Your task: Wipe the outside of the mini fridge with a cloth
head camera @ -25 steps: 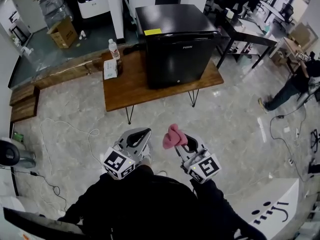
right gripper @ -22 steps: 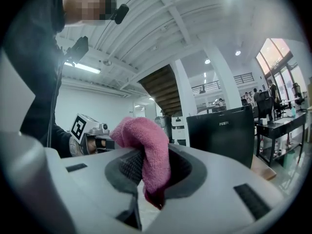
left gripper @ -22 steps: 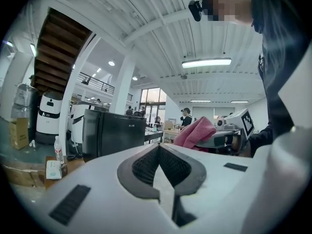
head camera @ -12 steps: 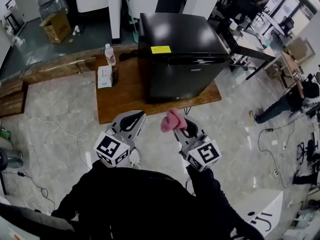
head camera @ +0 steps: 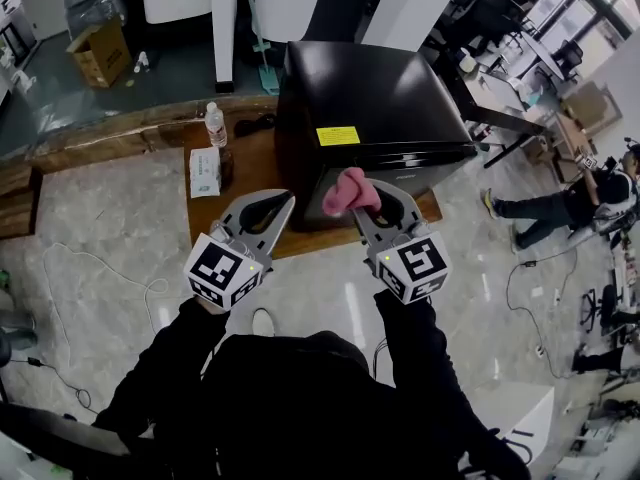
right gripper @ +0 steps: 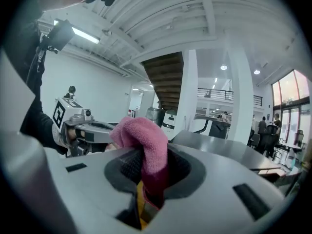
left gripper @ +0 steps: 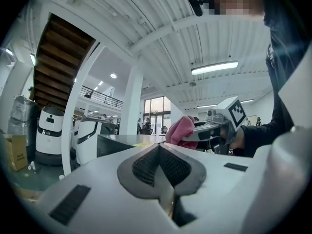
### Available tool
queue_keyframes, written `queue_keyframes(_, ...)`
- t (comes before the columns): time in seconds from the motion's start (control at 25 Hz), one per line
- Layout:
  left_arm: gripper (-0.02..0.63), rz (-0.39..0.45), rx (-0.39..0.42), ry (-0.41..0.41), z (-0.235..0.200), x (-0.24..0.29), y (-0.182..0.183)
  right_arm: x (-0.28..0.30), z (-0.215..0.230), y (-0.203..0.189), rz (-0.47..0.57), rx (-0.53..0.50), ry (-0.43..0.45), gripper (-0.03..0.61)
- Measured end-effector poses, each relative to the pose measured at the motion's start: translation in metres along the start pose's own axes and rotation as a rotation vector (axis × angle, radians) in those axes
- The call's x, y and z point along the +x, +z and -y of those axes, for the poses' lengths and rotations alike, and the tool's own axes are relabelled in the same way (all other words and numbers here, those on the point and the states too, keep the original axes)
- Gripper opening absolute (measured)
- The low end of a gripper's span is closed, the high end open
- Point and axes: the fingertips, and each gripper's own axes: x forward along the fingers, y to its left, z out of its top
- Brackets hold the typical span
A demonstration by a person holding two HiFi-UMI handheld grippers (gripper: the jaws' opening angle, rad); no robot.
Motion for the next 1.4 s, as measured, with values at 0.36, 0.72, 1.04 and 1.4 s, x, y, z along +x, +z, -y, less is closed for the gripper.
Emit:
queue_keyframes(0.36,0.006,0.005,0.012,0.067,-0.043,0.046,0.023,0.077,0.043,0.022,-0.13,-0.09,0.116,0.086)
queue_keyframes(0.72,0.006,-0.048,0.024,0.22,-0.065,0.09,0.03,0.124,0.064,-0.007,-0.271,-0.203,0.303,0.083)
queue_keyframes(1.04,0.006,-0.101,0.068,0.302,-0.072,0.136,0.043,0.123,0.087,-0.017,-0.333,-0.269,0.386,0.075)
queue_keyframes(1.4,0.006,-0.135,0.104,0.244,-0.032,0.231,0.055,0.085,0.174,-0.041,-0.377,-0.263,0.366,0.074)
